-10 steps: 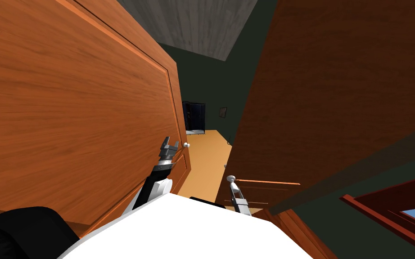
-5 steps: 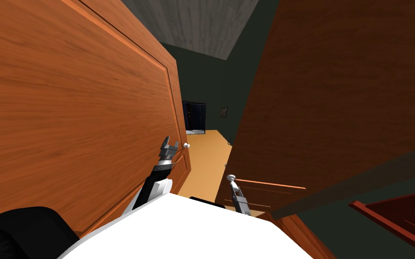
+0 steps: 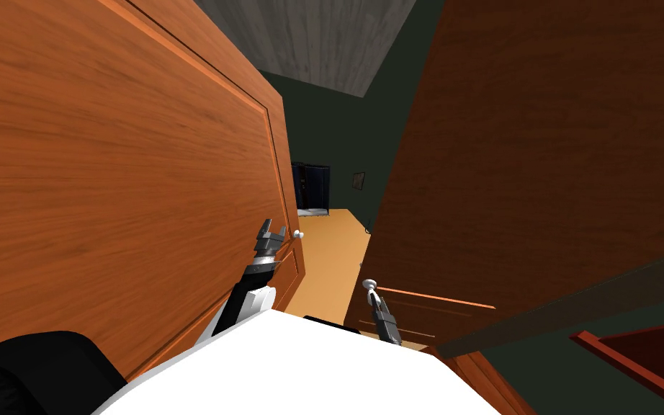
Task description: Push the door open
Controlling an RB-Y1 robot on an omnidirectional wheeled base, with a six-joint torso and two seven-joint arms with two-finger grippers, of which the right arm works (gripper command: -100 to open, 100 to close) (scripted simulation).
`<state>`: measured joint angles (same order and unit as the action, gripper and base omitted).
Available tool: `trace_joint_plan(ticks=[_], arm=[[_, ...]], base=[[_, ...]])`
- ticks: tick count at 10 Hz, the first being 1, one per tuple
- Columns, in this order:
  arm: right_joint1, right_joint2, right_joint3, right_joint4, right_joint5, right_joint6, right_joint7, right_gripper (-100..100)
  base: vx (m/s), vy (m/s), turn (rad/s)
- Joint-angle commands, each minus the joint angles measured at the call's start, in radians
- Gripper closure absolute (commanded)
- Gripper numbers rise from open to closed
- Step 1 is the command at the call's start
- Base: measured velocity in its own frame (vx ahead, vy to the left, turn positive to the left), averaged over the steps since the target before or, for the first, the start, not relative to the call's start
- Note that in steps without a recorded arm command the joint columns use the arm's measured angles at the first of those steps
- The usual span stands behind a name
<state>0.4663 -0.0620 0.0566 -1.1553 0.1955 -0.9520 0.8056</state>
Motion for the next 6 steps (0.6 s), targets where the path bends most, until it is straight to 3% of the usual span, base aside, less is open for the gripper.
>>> trace_joint_plan(ticks=[1,2,4,5,6], arm=[[-0.02,-0.008,-0.003,0.014,-0.042,-0.007,-0.05,100],[-0.02,-0.008,-0.003,0.014,-0.042,-0.007,-0.063,100],[-0.032,-0.011,0.009,0.021,-0.091,-0.011,-0.126,100],[-0.032,-0.011,0.009,0.021,-0.091,-0.011,-0.142,100],[-0.024,-0.015,0.003,0.016,-0.075,-0.018,-0.097,-100]], base=[[0.046,-0.009,0.02],[0.047,-0.007,0.009],[0.044,-0.004,0.017],[0.043,-0.01,-0.004],[0.003,0.018,-0.045]])
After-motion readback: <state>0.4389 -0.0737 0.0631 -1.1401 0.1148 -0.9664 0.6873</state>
